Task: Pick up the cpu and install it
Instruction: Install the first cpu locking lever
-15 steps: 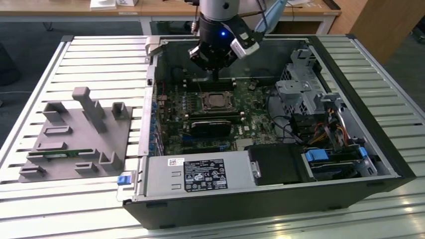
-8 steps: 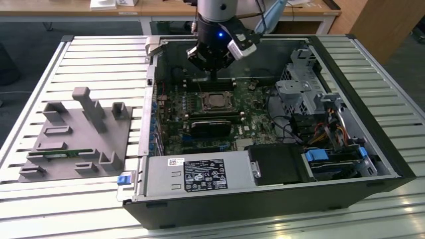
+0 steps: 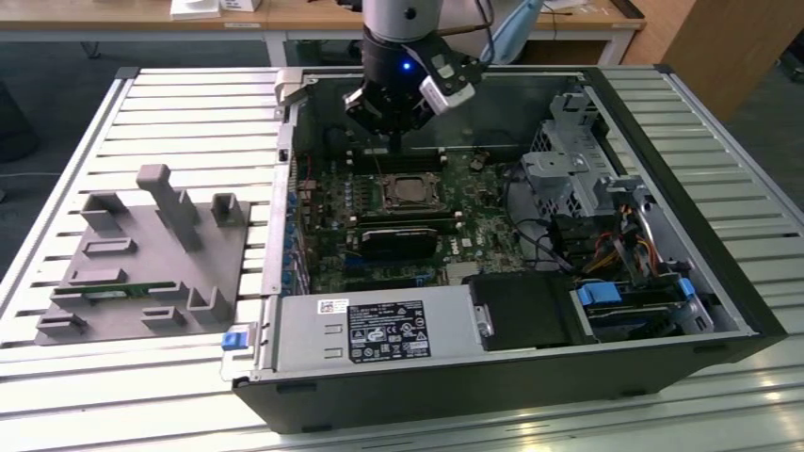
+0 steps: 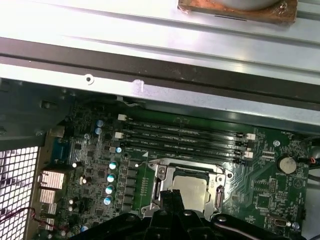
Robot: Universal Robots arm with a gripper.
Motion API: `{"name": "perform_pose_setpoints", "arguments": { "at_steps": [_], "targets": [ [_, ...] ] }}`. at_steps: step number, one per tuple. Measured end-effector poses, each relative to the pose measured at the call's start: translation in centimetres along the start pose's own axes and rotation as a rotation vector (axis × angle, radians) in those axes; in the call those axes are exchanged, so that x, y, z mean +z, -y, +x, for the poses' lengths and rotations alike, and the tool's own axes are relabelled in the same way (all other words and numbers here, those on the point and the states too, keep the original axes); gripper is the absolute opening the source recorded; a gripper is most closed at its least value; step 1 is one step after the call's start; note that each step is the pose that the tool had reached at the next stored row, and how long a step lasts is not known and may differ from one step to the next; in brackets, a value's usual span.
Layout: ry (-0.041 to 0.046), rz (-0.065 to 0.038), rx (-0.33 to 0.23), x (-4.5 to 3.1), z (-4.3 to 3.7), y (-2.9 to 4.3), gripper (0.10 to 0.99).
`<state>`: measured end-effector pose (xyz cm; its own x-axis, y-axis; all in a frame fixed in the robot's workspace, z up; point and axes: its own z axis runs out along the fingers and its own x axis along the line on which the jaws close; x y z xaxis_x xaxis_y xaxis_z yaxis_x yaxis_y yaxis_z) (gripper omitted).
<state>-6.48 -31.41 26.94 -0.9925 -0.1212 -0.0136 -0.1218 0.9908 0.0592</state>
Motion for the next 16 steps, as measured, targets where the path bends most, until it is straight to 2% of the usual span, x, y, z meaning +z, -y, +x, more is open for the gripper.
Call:
{"name": "perform_pose_setpoints", "arguments": {
  "at_steps": [8, 16],
  "targets": [
    [-0.0001, 0.0, 0.0, 0.0, 0.33, -0.03, 0.106],
    [-0.0001, 0.0, 0.0, 0.21, 2.44, -0.28, 0.106]
  ]
}}
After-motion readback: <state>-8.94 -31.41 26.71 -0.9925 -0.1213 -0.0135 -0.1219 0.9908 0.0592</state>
